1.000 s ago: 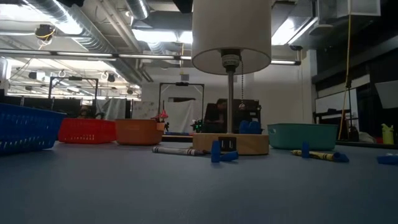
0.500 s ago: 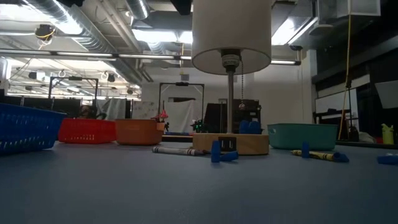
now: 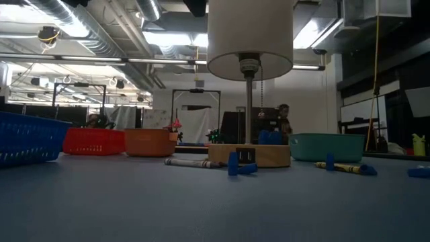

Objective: Sort crayons
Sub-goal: Put the gray crayon into the green bin

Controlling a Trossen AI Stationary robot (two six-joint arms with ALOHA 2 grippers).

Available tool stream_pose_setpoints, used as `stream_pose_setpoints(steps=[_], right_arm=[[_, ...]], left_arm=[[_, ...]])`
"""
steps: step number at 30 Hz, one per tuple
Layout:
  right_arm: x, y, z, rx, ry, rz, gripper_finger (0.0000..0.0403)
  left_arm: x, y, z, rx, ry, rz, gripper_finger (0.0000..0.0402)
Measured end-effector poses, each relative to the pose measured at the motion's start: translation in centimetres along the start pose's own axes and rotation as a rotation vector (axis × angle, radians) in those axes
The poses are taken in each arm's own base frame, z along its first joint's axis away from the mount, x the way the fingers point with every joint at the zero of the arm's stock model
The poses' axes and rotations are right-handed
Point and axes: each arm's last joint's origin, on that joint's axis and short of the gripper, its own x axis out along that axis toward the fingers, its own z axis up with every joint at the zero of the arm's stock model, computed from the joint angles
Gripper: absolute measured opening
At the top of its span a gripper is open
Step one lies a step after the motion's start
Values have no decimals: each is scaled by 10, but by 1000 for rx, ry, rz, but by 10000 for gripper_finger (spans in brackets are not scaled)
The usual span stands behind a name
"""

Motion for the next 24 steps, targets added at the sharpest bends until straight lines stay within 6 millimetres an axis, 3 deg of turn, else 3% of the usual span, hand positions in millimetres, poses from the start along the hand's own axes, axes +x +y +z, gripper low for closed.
stream_pose_setpoints(steps=[6, 14, 24], right_arm=[[0, 0, 0, 1, 1, -12, 32], [-6, -2, -1, -21, 71, -6, 18], [-43, -15, -5, 56, 402, 22, 25]], left_arm=[[0, 0, 0, -4, 2, 4, 27], [0, 1, -2, 0, 22, 11, 74], [-1, 0, -13, 20, 133, 4, 86]])
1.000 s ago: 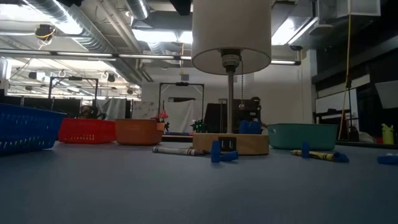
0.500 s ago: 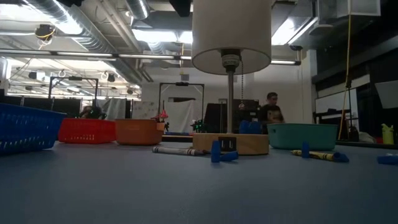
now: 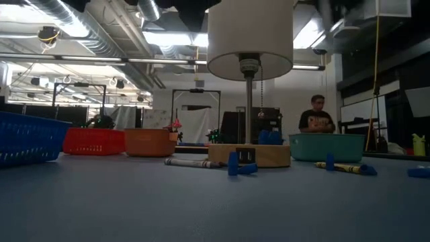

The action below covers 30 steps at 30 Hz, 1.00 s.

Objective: Sort crayons
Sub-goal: Put the gray crayon into the green bin

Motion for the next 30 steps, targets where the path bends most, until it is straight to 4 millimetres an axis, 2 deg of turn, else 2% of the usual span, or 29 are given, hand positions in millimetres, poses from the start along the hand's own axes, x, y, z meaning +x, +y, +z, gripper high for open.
stream_pose_setpoints(steps=[7, 16, 24, 30], right_arm=[[-15, -12, -27, -29, 300, -104, 28], [-36, -33, -56, -181, 582, -468, 30], [-46, -62, -59, -322, 662, -755, 32], [-44, -92, -57, -327, 762, -820, 32]], left_arm=[[0, 0, 0, 1, 2, -1, 86], [0, 0, -2, 5, 21, -2, 86], [0, 0, -2, 6, 25, -3, 86], [0, 0, -2, 6, 25, -3, 86]])
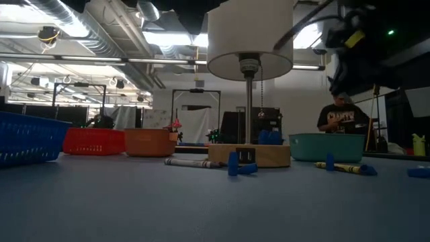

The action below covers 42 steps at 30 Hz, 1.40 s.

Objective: Sort crayons
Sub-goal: Put the gray crayon into the green bin

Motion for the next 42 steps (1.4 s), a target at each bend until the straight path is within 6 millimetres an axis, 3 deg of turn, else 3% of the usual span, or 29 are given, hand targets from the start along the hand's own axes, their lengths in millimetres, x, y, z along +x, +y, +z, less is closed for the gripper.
stream_pose_setpoints(steps=[12, 27, 34, 42], right_arm=[[36, -32, -2, 3, 180, 18, 33], [55, -52, -8, 43, 280, 17, 33], [55, -52, -8, 20, 278, 21, 33], [56, -52, -8, 20, 277, 21, 33]], left_arm=[[0, 0, -1, 4, 14, 0, 86], [0, 1, -10, 22, 99, 48, 86], [-3, 6, -25, 66, 260, 153, 86], [-9, 24, -46, 11, 471, 223, 86]])
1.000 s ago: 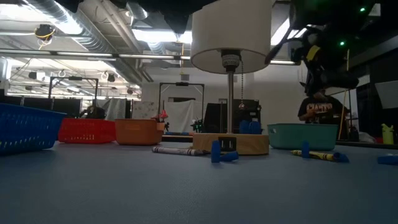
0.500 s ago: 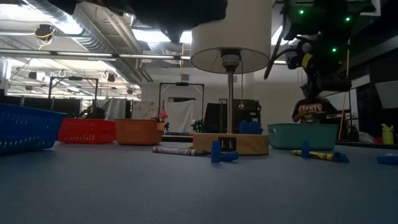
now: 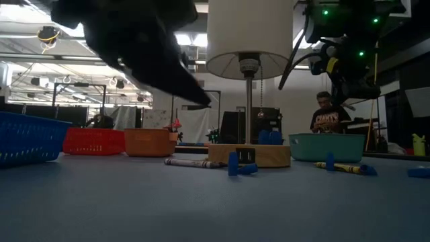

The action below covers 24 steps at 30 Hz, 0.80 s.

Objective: Sort crayons
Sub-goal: Put the gray crayon into the green bin

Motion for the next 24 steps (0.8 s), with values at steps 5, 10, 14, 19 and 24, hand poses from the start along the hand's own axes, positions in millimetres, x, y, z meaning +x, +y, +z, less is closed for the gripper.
stream_pose_setpoints(steps=[5, 10, 14, 19, 24], right_arm=[[0, 0, 0, -15, -1, -1, 33], [0, 0, 1, -16, -12, -1, 37], [0, 0, 2, -29, -16, -1, 75], [0, 0, 3, -28, -24, -1, 142], [0, 0, 6, -1, -51, -1, 181]], left_arm=[[4, 12, -5, -30, 60, 29, 86], [6, 20, -5, -41, 71, 39, 86], [7, 23, -10, -31, 123, 49, 86], [6, 26, -19, -4, 215, 54, 86], [5, 28, -25, 7, 275, 42, 86]])
